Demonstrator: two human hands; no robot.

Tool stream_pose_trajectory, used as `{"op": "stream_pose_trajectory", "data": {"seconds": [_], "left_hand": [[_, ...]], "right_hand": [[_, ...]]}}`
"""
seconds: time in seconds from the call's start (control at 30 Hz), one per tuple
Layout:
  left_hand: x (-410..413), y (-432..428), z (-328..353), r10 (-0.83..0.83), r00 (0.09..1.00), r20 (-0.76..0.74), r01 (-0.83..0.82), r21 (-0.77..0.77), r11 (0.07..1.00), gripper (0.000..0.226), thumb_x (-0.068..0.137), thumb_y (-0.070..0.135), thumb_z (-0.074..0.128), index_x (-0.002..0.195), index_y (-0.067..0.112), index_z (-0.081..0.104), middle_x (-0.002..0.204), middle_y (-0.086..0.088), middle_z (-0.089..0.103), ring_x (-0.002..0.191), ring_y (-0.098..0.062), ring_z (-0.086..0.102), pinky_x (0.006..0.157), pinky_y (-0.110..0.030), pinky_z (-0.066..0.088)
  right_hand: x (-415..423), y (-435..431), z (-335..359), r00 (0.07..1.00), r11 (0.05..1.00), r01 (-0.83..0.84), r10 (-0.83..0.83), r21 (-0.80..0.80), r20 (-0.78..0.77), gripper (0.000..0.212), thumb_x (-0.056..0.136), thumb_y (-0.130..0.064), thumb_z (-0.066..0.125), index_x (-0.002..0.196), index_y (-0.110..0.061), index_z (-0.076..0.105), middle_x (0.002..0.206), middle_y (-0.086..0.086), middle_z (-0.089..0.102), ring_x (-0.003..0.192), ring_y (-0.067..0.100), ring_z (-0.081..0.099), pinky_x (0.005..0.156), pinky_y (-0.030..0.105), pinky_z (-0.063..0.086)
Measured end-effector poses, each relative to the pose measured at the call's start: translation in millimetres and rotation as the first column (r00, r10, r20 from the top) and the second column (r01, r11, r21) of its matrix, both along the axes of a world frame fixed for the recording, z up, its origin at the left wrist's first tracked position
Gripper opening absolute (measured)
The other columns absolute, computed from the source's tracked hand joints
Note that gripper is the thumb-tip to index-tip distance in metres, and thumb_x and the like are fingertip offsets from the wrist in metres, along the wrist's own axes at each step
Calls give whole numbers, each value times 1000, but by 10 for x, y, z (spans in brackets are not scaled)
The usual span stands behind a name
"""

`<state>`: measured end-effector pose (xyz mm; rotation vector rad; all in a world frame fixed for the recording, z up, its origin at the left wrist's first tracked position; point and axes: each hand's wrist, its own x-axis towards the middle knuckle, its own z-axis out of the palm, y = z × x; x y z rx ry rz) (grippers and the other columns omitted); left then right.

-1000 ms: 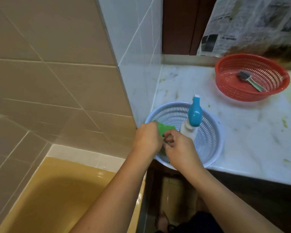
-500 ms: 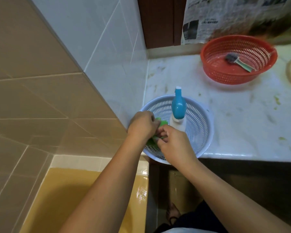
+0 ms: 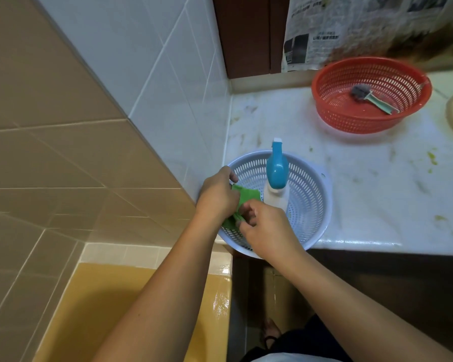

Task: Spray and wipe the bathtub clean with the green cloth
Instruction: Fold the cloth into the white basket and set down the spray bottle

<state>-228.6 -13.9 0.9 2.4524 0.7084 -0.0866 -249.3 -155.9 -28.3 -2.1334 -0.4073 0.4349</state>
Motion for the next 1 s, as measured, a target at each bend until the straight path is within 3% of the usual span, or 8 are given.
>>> {"op": "stream_pose_trajectory", "data": {"seconds": [0.23,0.43,0.53,0.6,0.8,1.0], "left_hand": [[33,-14,24,-119,993,-23,121,122,985,42,86,3,49,120,26,56,113,-8,67,98,-32,64,88,-46,56],[145,73,197,-200,965,-170,239,256,937,41,92,0,49,129,17,57,121,-11,62,106,-33,60,87,-38,52],[307,118,239,-236,923,-303,328,302,895,39,94,0,52,129,13,62,125,-11,63,109,-31,62,83,-35,51],[395,129,242,-272,888,-372,398,323,859,40,94,2,53,130,15,64,127,-9,62,110,-30,62,84,-35,51],[622,167,234,-361,738,-570,597,304,743,40,95,12,58,133,25,65,130,-2,63,110,-29,63,94,-43,55],[729,207,276,-408,673,-617,653,237,719,27,89,19,74,115,20,77,111,-3,76,99,-26,73,88,-39,61]], "right_hand": [[5,93,40,998,995,-61,63,-77,20,23,93,-18,71,115,-17,68,105,1,74,99,21,68,89,40,56],[27,122,54,986,963,-155,165,-222,27,43,99,-26,67,141,-28,59,120,3,71,110,23,65,89,30,50],[61,219,24,969,895,-216,246,-391,28,41,102,-37,60,143,-35,56,116,5,68,108,26,64,86,33,49],[110,293,8,957,849,-247,290,-467,21,35,103,-41,57,137,-30,58,113,6,68,103,27,64,89,37,52],[184,337,-30,912,785,-261,392,-562,124,21,99,-42,59,115,-30,65,78,-3,52,75,24,55,67,33,47],[165,303,14,870,756,-266,455,-598,188,17,101,-28,58,113,-28,69,77,-5,49,76,21,50,65,33,40]]}}
